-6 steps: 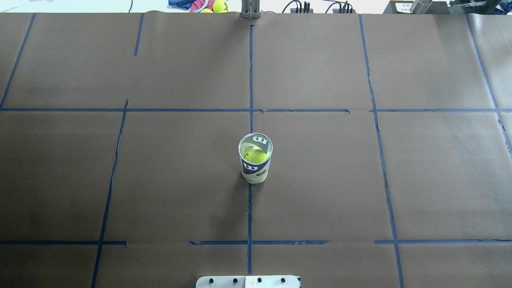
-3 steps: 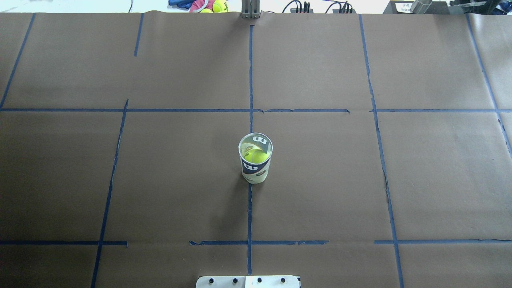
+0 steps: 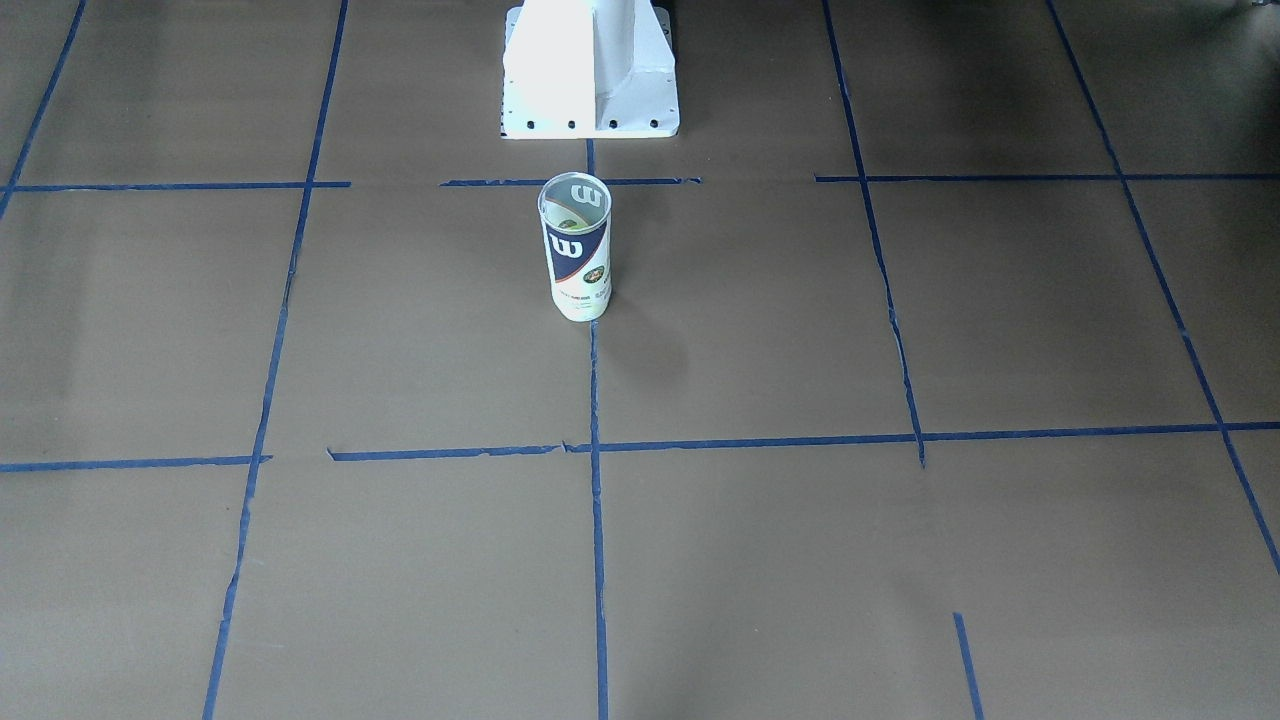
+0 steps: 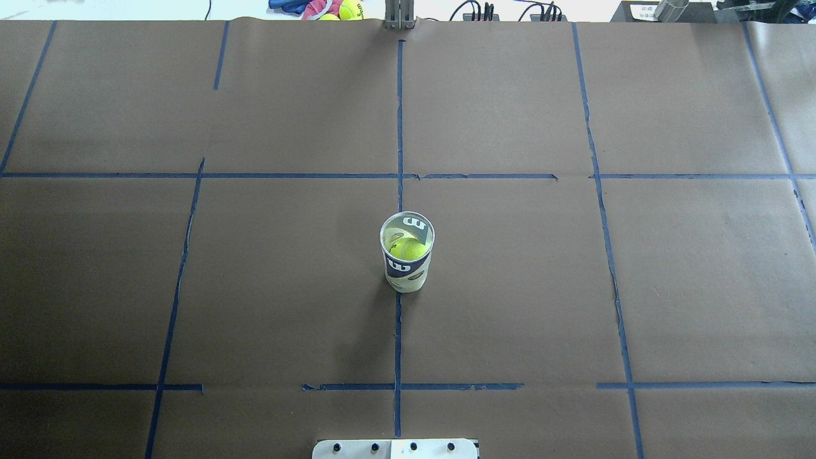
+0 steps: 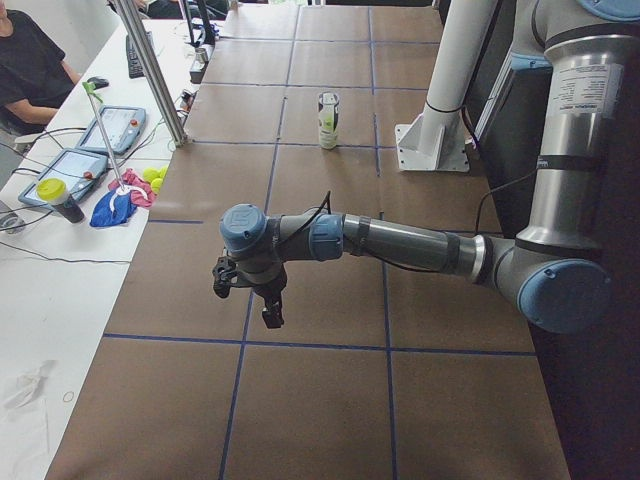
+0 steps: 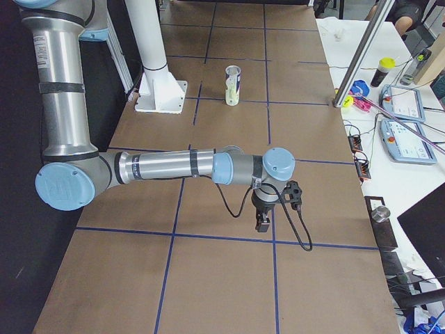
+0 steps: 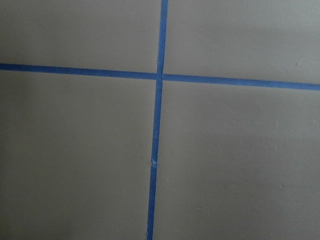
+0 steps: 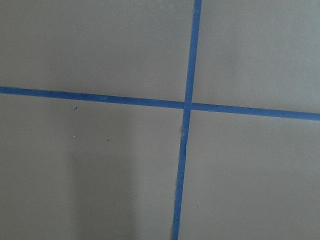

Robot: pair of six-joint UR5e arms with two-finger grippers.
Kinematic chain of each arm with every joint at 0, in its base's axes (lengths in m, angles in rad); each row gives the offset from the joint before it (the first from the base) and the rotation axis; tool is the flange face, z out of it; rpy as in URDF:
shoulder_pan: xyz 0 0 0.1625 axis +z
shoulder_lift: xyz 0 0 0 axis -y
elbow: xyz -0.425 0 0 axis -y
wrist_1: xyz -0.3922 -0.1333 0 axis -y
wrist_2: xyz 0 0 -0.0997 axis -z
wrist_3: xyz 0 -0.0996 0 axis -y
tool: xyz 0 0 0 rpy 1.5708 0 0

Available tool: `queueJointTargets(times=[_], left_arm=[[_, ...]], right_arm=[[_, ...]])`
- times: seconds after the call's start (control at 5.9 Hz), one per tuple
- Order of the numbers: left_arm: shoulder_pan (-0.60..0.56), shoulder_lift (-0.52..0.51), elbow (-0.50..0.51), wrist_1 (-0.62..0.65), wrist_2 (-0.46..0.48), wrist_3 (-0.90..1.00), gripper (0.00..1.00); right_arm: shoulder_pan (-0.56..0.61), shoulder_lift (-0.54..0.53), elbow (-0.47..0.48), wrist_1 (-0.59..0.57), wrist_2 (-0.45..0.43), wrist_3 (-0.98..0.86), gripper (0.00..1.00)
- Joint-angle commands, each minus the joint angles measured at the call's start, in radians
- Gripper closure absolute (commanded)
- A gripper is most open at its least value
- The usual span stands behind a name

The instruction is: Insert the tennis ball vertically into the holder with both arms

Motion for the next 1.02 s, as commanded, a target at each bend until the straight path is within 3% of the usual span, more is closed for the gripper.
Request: queueJointTargets(times=[0.0,0.85], left_arm=[[0.006,0.035,0.005,-0.003,0.003,0.000,0.00],[0.006,0.043,-0.008,0.000,-0.007,-0.001,0.00]], right_arm=[[-0.001,-0.010,0.011,-0.002,0.003,0.001,0.00],[0.000,-0.077,0.052,0.007,0.003,0.000,0.00]])
